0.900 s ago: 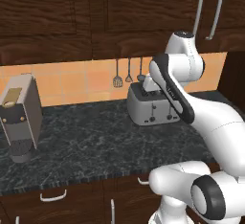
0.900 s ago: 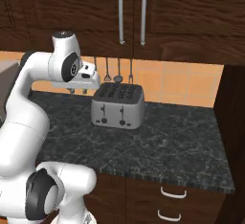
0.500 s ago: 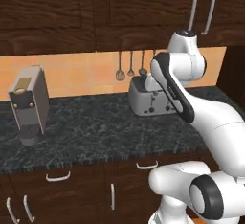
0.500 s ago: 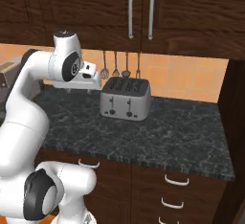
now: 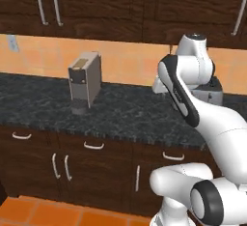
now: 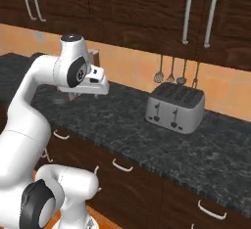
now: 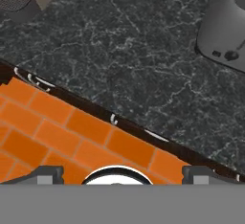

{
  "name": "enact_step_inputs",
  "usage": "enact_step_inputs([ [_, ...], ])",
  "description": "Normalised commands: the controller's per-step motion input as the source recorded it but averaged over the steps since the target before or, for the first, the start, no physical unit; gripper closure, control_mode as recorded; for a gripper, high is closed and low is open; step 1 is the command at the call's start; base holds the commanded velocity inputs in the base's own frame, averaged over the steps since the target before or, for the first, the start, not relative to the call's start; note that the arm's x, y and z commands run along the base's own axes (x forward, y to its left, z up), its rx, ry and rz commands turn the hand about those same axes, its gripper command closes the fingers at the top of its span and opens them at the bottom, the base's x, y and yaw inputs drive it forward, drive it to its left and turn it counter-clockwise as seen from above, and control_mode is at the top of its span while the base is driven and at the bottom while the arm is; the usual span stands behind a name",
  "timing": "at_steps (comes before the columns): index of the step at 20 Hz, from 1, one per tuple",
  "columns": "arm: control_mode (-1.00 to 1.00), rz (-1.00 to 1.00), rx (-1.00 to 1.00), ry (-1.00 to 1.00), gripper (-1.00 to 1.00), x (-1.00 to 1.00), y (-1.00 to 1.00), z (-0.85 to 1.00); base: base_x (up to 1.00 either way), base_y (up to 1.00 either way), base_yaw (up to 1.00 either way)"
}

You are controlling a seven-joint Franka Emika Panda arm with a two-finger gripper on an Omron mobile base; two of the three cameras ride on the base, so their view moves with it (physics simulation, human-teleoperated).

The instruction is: Take a straw from the drawer in front and place it inside the glass cup on the dining counter.

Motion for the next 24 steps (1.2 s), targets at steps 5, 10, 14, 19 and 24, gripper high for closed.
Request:
enact_step_inputs([
  [5,1.00,0.00,0.00,0.00,-1.00,0.00,0.00,0.00,-0.29,-0.45,0.69],
  [10,1.00,0.00,0.00,0.00,-1.00,0.00,0.00,0.00,-0.60,-0.26,0.40],
  [14,1.00,0.00,0.00,0.00,-1.00,0.00,0.00,0.00,-0.75,-0.26,0.15],
  [19,1.00,0.00,0.00,0.00,-1.00,0.00,0.00,0.00,-0.47,-0.33,0.13],
  [24,1.00,0.00,0.00,0.00,-1.00,0.00,0.00,0.00,-0.04,-0.29,0.27],
])
